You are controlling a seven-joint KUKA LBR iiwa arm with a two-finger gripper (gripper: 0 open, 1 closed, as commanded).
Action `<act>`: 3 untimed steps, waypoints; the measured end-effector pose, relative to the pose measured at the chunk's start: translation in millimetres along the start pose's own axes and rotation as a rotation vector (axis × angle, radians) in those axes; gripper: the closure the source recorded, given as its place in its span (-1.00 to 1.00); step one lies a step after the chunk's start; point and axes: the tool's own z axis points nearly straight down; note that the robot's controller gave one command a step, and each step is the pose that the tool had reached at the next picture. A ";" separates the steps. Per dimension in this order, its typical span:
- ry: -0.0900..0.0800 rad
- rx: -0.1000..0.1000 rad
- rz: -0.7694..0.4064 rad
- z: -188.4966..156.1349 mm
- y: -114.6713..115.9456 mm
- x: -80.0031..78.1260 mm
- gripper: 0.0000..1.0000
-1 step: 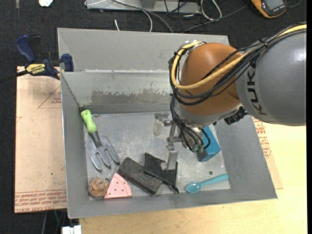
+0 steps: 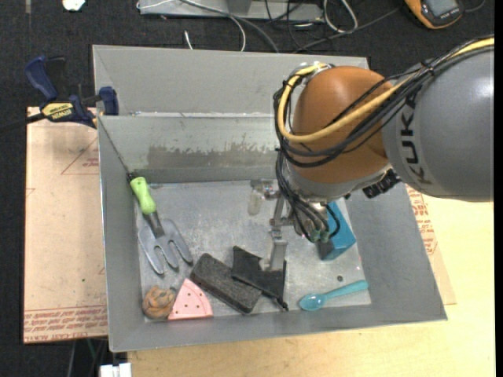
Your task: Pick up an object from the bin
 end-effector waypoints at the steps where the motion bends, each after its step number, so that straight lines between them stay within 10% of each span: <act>1: -0.001 0.000 -0.061 28.4 4.6 8.4 -1.00; 3: 0.000 -0.001 -0.073 84.7 25.5 20.4 -1.00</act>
Offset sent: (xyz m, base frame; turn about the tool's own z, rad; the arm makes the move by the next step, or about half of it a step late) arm -0.0148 0.0107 -0.0629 -0.1091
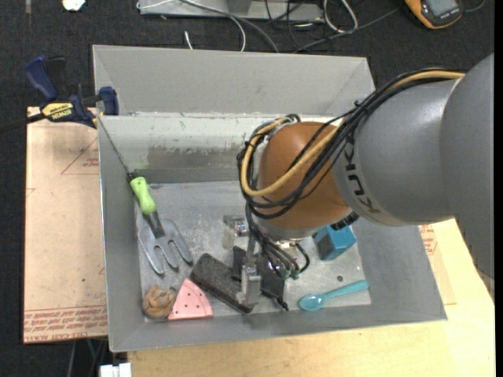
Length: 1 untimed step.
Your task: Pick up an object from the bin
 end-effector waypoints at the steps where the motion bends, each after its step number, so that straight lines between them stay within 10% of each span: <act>1: -0.003 0.000 -0.090 20.5 -16.7 8.9 -1.00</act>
Offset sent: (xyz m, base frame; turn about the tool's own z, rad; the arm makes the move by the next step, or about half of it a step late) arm -0.0057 -0.0029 -0.0287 -0.0359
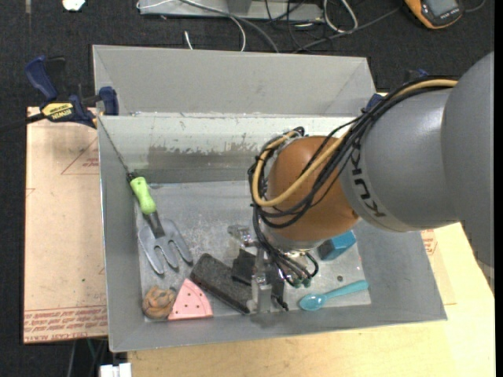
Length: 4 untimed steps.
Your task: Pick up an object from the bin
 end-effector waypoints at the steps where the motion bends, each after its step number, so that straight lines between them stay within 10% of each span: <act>1: -0.001 -0.002 0.034 5.6 7.6 -2.6 -1.00; 2: 0.002 -0.002 0.032 52.0 -3.4 1.0 -1.00; 3: -0.009 -0.004 0.127 54.2 0.8 -2.1 1.00; 4: -0.009 -0.005 0.129 54.2 1.2 -2.2 1.00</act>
Offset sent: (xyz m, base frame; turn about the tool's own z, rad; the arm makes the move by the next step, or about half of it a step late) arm -0.0010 -0.0065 -0.0545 0.0295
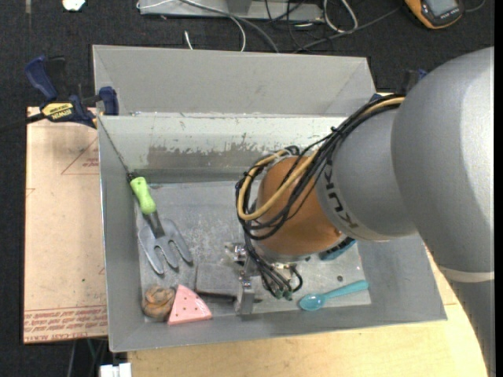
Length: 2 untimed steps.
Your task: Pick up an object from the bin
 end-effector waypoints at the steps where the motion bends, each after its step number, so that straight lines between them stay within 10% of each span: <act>1: 0.000 0.000 0.000 0.0 0.0 0.0 1.00; 2: 0.000 0.000 0.001 0.0 -0.1 -0.1 1.00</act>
Offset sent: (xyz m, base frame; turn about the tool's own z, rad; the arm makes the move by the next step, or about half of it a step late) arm 0.0000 0.0000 0.0000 0.0000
